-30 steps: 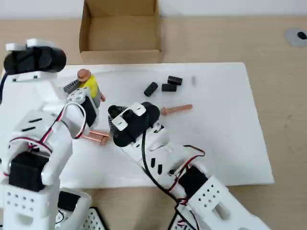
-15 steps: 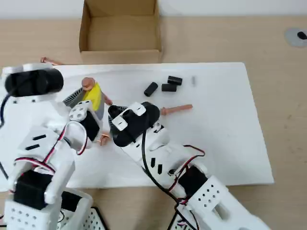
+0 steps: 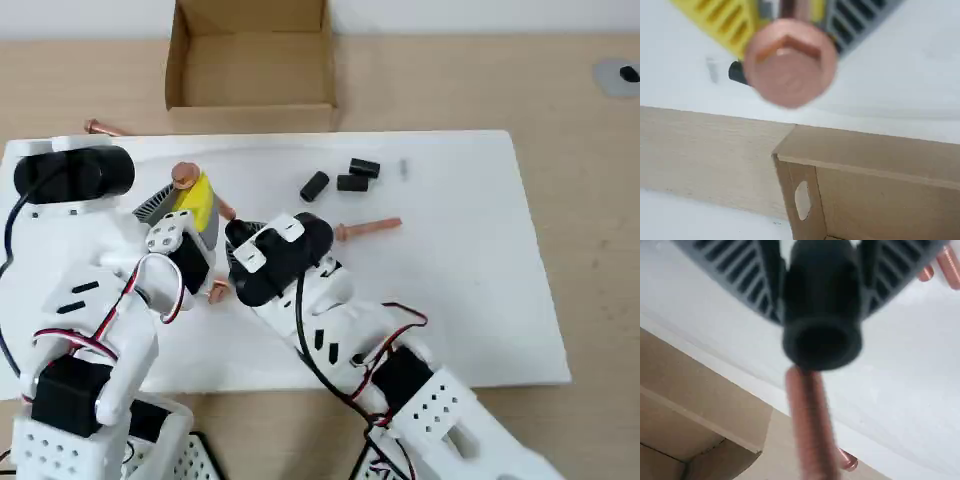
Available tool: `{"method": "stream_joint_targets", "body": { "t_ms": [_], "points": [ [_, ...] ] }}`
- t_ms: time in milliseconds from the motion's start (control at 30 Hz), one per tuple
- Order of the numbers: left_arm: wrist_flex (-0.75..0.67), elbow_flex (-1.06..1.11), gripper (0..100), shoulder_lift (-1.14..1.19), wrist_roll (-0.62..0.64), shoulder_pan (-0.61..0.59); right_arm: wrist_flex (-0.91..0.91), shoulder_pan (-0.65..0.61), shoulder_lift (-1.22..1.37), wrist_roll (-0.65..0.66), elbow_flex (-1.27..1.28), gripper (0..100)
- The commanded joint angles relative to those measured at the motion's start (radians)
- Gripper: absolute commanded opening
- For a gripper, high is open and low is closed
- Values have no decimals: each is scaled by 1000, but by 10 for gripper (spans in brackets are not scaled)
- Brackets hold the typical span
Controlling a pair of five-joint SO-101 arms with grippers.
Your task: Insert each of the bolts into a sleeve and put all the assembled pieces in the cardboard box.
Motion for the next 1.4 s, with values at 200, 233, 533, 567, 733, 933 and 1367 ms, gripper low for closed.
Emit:
{"method": "stream_joint_targets", "body": {
  "t_ms": [200,233,533,567,733,933,1367],
  "points": [
    [-23,-78,10,-13,6,14,-29,-10,-19,-6,36,9],
    [-20,-78,10,-13,8,15,-29,-10,-19,-6,36,9],
    [104,-137,8,-15,8,132,-29,-10,-19,-5,35,9],
    [104,-138,8,-15,6,132,-29,-10,-19,-5,35,9],
    [104,-138,8,-15,-23,104,-31,-8,-19,-5,35,9],
    [106,-137,9,-15,-49,75,-31,-8,-19,-5,35,9],
    [207,-130,8,-15,-95,80,-31,-8,-21,-5,33,9]
  ]
}}
